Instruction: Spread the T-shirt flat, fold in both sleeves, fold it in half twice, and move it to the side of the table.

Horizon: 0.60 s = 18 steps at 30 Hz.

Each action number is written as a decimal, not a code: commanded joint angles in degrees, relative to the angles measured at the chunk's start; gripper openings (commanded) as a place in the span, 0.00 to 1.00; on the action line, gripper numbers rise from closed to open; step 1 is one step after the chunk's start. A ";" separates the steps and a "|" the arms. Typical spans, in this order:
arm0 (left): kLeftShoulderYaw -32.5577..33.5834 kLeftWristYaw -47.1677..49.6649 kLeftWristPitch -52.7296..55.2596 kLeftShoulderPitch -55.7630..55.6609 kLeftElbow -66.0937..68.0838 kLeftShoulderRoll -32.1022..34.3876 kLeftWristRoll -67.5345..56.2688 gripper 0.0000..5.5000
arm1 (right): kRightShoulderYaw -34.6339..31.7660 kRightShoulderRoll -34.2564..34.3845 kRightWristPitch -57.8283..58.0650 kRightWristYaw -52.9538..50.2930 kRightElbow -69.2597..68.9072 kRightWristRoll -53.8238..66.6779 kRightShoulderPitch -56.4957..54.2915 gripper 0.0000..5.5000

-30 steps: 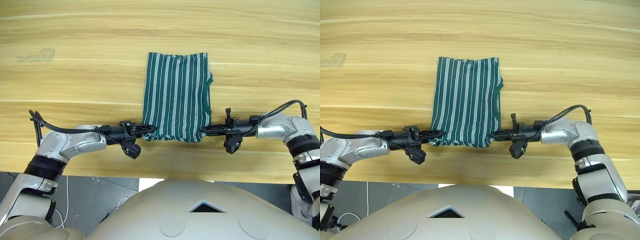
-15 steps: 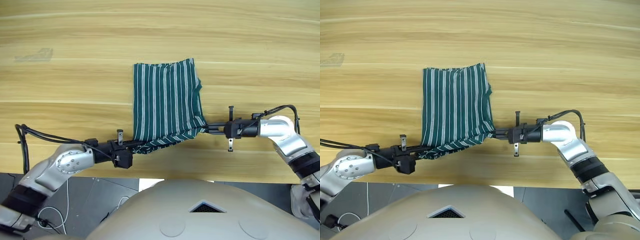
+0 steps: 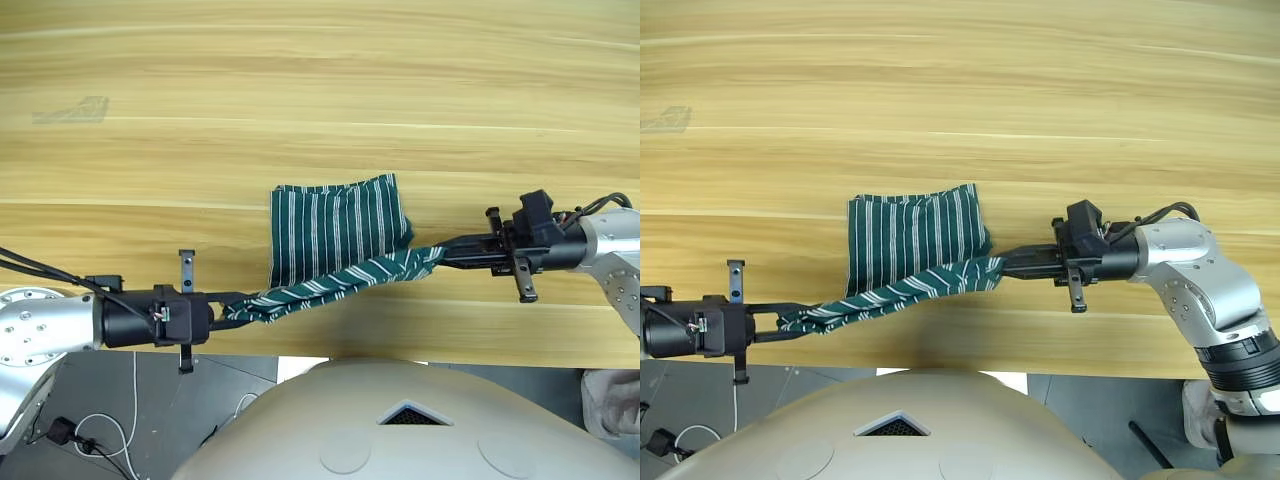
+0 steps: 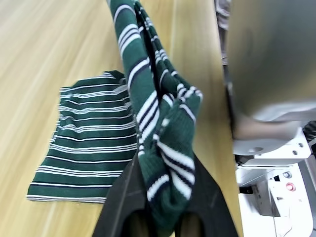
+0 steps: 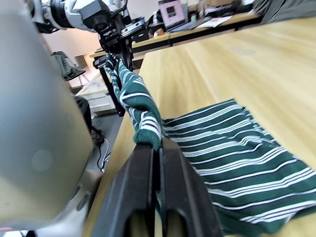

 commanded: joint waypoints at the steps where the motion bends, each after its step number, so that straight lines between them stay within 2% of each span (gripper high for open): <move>1: -10.27 3.02 4.30 -15.57 7.12 -4.32 11.17 0.05 | 1.42 5.17 -0.68 -2.19 6.61 -8.96 -4.68 0.00; 4: -18.24 7.99 7.35 -29.02 14.48 -12.35 19.87 0.05 | 1.63 9.00 -2.16 -3.13 13.65 -14.65 -8.08 0.00; 7: -21.53 11.77 9.39 -38.75 21.83 -20.23 23.15 0.05 | 0.51 11.84 -3.68 -2.46 21.44 -18.07 -11.27 0.00; 12: -23.37 13.17 8.94 -41.86 27.76 -25.57 25.84 0.05 | -1.11 15.43 -5.69 -2.42 27.47 -21.28 -14.49 0.00; 18: -25.05 12.44 7.23 -40.67 31.71 -27.62 28.59 0.05 | -2.00 18.90 -7.42 -3.42 30.42 -24.68 -15.38 0.00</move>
